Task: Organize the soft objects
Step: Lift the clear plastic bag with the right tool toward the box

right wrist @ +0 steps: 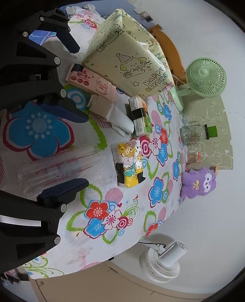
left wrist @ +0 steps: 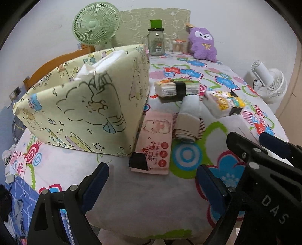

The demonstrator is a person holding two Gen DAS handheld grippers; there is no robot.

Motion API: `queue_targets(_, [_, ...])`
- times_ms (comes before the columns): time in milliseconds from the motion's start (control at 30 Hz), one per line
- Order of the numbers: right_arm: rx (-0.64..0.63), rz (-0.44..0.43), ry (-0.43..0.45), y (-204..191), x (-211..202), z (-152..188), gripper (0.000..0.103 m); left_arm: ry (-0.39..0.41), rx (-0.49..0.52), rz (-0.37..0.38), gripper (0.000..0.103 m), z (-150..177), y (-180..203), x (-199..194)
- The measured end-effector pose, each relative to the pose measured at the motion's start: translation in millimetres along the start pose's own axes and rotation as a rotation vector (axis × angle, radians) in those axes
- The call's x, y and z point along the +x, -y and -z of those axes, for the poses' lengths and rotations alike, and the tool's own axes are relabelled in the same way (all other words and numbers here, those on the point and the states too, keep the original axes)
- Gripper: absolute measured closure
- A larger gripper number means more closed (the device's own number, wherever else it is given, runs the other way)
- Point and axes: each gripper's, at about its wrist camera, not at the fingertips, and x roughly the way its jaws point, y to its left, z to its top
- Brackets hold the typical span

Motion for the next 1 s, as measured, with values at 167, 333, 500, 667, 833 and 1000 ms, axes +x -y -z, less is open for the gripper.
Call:
queue_targets(167, [-0.007,0.015,-0.011,-1.4,3.6,-1.2,0.037,0.007,-0.008,0.024,0.019,-1.3,1.2,1.6])
queue_targets(333, [0.000,0.013,-0.017,1.8,5.6,-1.1,0.037,0.010,-0.009,0.038,0.026,-3.9,4.4,2.3])
queue_targets(500, [0.006,0.016,-0.020,6.1,5.6,0.3,0.037,0.016,-0.045,0.025,0.043,-6.9,1.2,3.2])
queue_targets(667, [0.019,0.021,-0.020,12.7,3.0,2.0,0.037,0.020,-0.044,0.030,0.060,-6.0,5.0,1.1])
queue_targets(833, [0.026,0.019,-0.030,17.6,1.8,5.7,0.040,0.032,-0.016,0.012,0.063,-4.1,11.9,-0.7])
queue_targets(1000, [0.023,0.025,-0.048,19.9,5.1,7.4,0.069,0.029,-0.003,0.026,0.063,-4.5,18.1,-1.0])
